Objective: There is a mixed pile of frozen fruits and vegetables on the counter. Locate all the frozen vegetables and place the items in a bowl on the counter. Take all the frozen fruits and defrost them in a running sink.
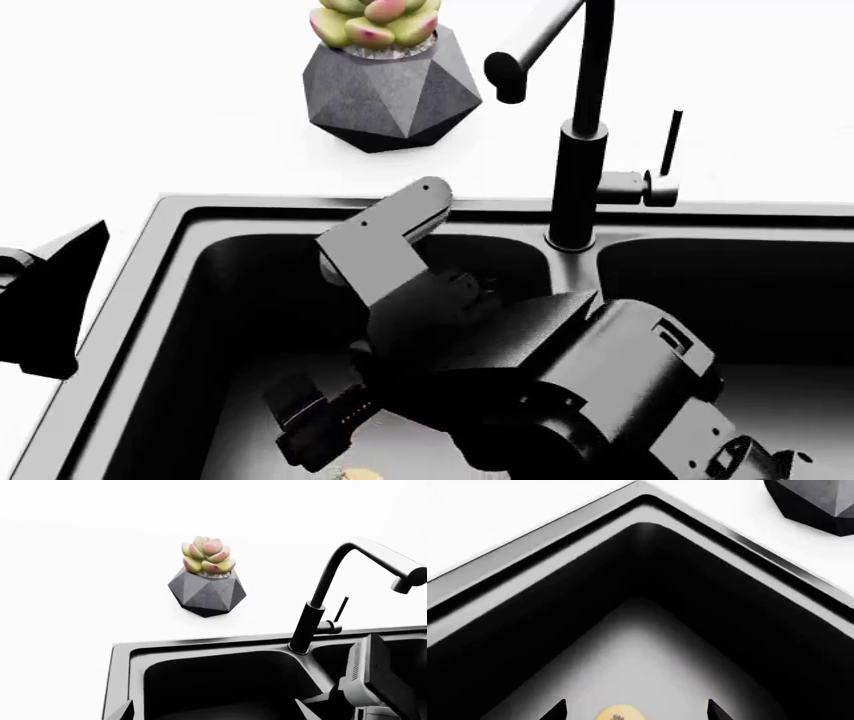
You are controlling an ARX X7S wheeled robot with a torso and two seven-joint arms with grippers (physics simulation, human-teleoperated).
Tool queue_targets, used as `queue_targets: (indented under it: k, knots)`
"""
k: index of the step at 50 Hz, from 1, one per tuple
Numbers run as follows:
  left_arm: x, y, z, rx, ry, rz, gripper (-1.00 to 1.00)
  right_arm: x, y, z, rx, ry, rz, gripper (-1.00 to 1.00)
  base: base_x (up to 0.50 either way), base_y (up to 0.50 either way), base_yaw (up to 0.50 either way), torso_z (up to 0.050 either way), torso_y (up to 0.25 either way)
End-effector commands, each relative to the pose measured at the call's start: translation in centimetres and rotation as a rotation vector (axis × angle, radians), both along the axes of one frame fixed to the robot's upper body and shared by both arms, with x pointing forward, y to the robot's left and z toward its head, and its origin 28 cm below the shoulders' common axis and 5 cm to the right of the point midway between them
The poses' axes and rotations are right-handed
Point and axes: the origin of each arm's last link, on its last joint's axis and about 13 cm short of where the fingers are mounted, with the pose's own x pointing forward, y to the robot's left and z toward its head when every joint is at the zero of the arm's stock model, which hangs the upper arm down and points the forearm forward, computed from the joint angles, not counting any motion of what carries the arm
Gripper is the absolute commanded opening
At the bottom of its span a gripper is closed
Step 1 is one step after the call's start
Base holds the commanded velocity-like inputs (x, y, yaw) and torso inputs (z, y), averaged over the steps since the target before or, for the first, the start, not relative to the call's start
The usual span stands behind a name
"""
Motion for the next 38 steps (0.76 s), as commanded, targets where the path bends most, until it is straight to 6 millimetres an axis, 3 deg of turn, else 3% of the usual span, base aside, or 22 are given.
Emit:
queue_targets:
  k: [1, 8, 14, 21, 38]
  knots:
    - [0.5, -0.8, -0.3, 0.000, -0.001, 0.002, 1.00, -1.9, -1.9, 3.0, 0.066, -0.098, -0.045, 1.00, 0.00, 0.00, 0.00, 0.000, 0.000]
    - [0.0, 0.9, 0.5, -0.007, -0.014, 0.030, 1.00, -3.6, -3.4, 3.1, 0.070, -0.162, -0.041, 1.00, 0.00, 0.00, 0.00, 0.000, 0.000]
    - [-0.7, 2.0, 0.0, 0.022, -0.014, 0.045, 1.00, -5.5, -4.6, 3.1, 0.101, -0.229, -0.050, 1.00, 0.00, 0.00, 0.00, 0.000, 0.000]
    - [-0.6, 1.1, 0.1, 0.022, -0.017, 0.040, 1.00, -6.4, -5.5, 3.3, 0.127, -0.260, -0.076, 1.00, 0.00, 0.00, 0.00, 0.000, 0.000]
    - [-0.7, 1.3, 0.1, 0.001, -0.041, 0.039, 1.00, -10.4, -8.9, 4.3, 0.167, -0.353, -0.195, 1.00, 0.00, 0.00, 0.00, 0.000, 0.000]
